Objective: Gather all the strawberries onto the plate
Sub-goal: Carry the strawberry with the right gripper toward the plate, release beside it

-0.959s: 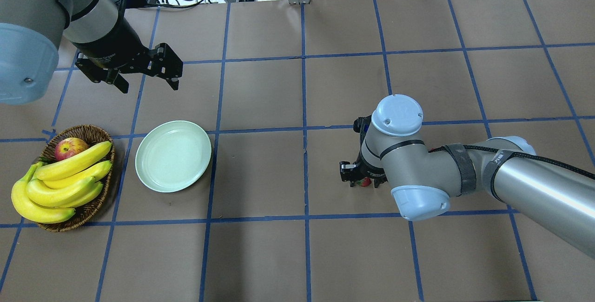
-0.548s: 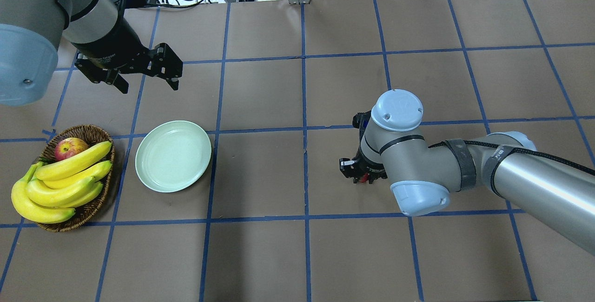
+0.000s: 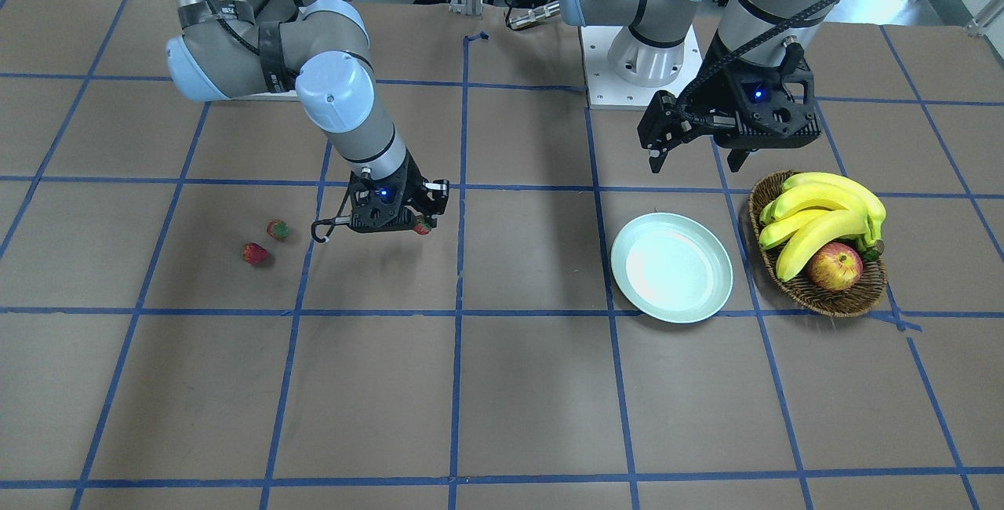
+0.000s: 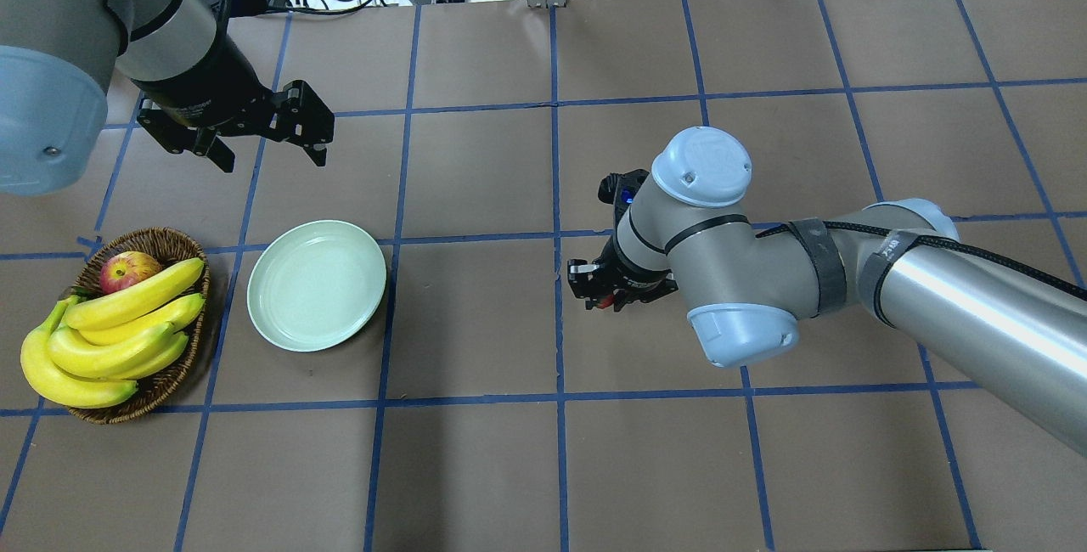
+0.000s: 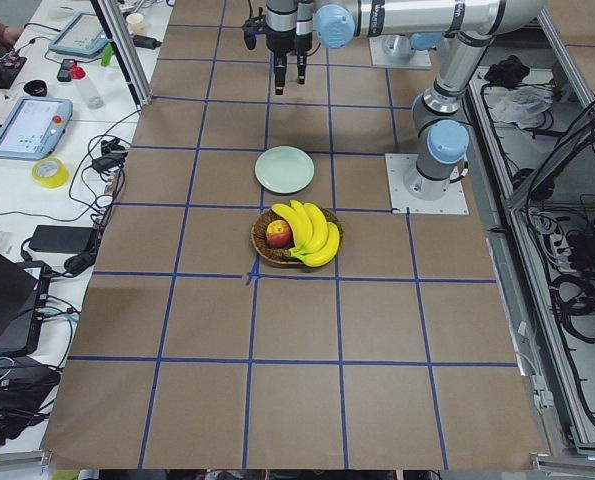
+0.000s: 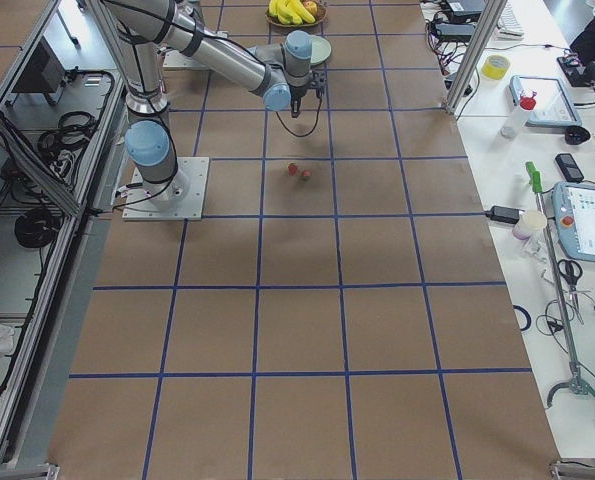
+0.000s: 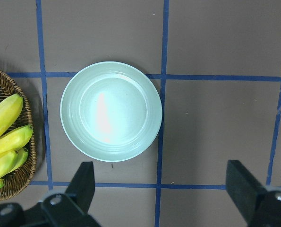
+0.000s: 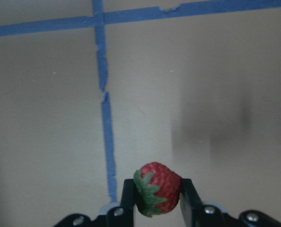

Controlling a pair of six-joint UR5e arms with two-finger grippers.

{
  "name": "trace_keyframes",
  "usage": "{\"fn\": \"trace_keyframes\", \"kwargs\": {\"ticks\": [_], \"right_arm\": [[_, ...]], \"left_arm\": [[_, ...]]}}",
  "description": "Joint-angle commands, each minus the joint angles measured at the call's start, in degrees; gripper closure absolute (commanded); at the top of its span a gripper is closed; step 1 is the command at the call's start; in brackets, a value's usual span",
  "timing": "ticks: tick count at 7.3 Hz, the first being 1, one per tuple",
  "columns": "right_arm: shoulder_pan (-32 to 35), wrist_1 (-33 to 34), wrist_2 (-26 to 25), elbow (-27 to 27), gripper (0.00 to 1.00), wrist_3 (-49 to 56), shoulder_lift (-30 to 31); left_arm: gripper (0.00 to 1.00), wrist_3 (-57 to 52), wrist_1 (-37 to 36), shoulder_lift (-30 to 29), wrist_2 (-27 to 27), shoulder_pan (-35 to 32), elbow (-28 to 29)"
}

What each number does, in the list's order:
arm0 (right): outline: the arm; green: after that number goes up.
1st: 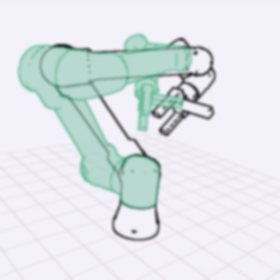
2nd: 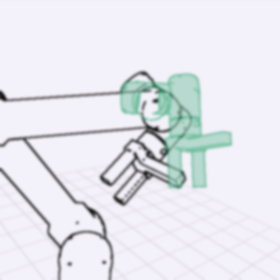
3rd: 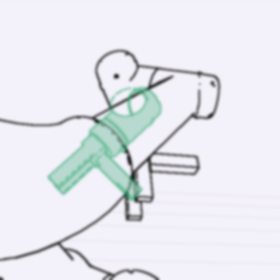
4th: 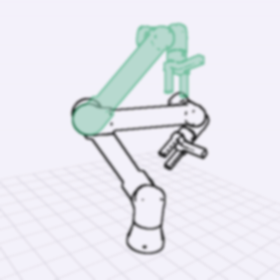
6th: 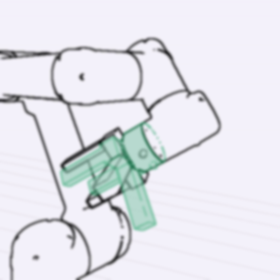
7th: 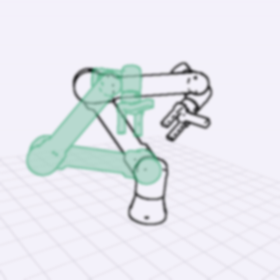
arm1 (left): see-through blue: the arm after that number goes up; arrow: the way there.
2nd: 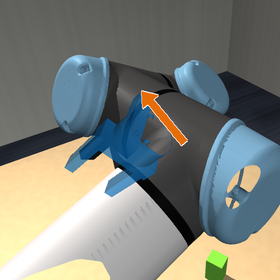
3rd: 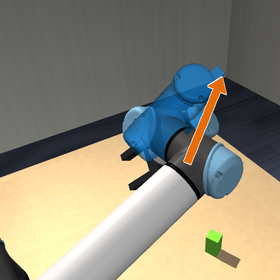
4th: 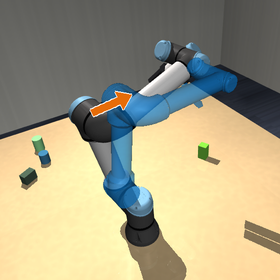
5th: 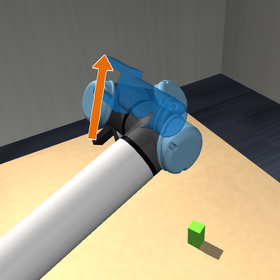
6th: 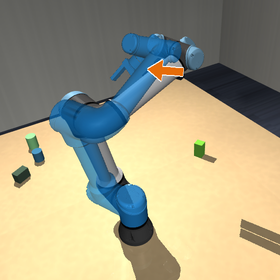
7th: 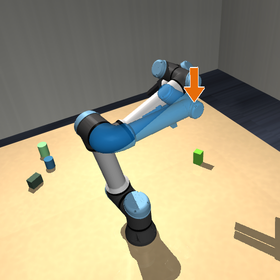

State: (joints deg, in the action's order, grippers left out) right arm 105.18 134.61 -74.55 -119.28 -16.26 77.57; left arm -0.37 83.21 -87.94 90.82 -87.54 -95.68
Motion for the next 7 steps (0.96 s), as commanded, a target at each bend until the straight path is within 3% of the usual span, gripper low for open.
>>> {"fn": "trace_keyframes", "kwargs": {"ticks": [1,3,5,7], "right_arm": [[4.49,6.16,3.62,3.86,0.96,-0.70,-3.89],[7.49,7.95,3.37,9.22,0.95,-1.84,-9.61],[7.76,8.04,3.62,9.33,0.85,-1.85,-10.94],[8.02,7.95,3.01,9.33,0.37,-1.85,-11.48]], "left_arm": [[0.00,-0.16,-0.24,-0.04,0.15,0.35,-0.03],[0.00,0.11,0.11,-0.04,0.32,0.26,-0.29],[0.00,0.11,-0.24,0.14,0.24,0.26,-0.91],[0.00,-0.07,-0.16,0.14,0.24,0.26,-1.00]]}}
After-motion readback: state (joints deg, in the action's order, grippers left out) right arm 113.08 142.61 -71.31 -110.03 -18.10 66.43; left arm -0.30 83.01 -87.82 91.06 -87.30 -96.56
